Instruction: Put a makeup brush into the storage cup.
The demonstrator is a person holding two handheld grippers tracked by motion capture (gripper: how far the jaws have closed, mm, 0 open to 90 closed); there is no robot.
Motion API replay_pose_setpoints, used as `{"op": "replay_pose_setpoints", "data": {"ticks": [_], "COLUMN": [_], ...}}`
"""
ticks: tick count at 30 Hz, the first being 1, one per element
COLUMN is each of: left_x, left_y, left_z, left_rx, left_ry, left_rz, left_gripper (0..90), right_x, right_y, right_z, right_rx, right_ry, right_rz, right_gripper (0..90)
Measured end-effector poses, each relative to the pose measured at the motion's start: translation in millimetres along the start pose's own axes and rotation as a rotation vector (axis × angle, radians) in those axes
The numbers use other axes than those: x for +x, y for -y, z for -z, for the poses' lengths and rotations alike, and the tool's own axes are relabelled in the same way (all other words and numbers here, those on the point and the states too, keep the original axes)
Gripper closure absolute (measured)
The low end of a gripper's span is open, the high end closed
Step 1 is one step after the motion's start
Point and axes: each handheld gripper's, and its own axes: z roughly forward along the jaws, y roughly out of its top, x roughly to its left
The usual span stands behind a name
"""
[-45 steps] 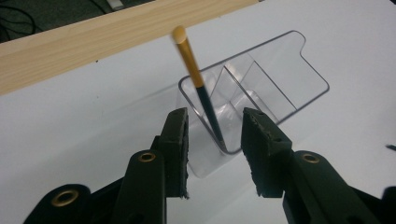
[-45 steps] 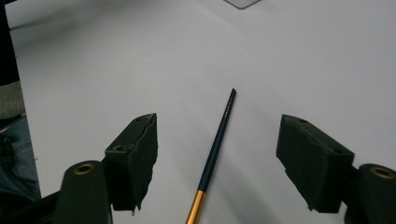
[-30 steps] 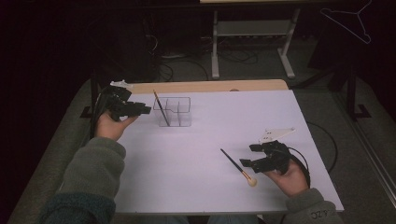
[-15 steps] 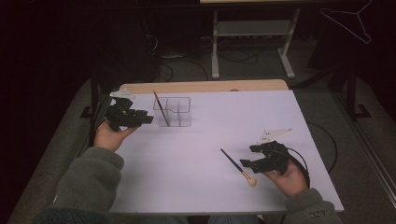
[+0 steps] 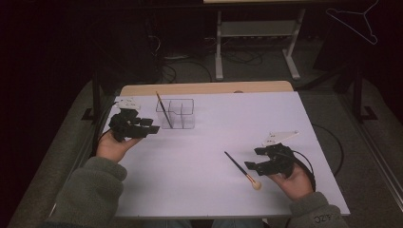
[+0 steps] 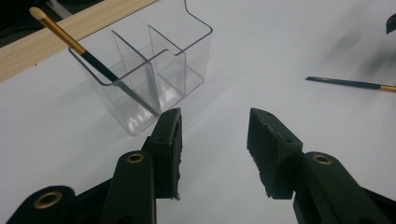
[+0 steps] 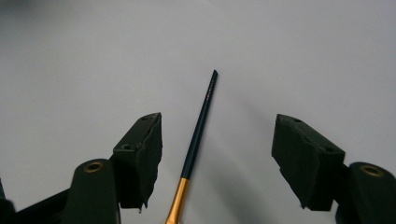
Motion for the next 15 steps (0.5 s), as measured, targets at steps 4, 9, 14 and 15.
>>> {"op": "replay_pose_setpoints", "data": {"ticks": [4,9,14,15], "left_x": [-5.9,-10.4,-18.2,-19.7], "left_y": [3.1,6.1,11.6,12.3], "left_z": [-0.1,-0.4,-3.3,-4.2], "left_rx": [-0.005,0.004,0.007,0.011], "left_ry": [0.009,0.016,0.024,0.025], "left_rz": [-0.007,-0.021,-0.038,-0.037], "left_gripper": [53.8,52.6,51.6,51.5], "right_x": [0.3,0.3,1.1,1.0], "right_y": [-0.2,-0.1,-0.6,-0.6], "right_z": [-0.6,-1.0,-1.8,-2.1], "right_rx": [0.006,0.008,0.016,0.015], "right_ry": [0.006,0.01,0.013,0.015], "right_rz": [-0.001,-0.002,-0.008,-0.004], "right_gripper": [33.2,33.6,33.9,33.9]}}
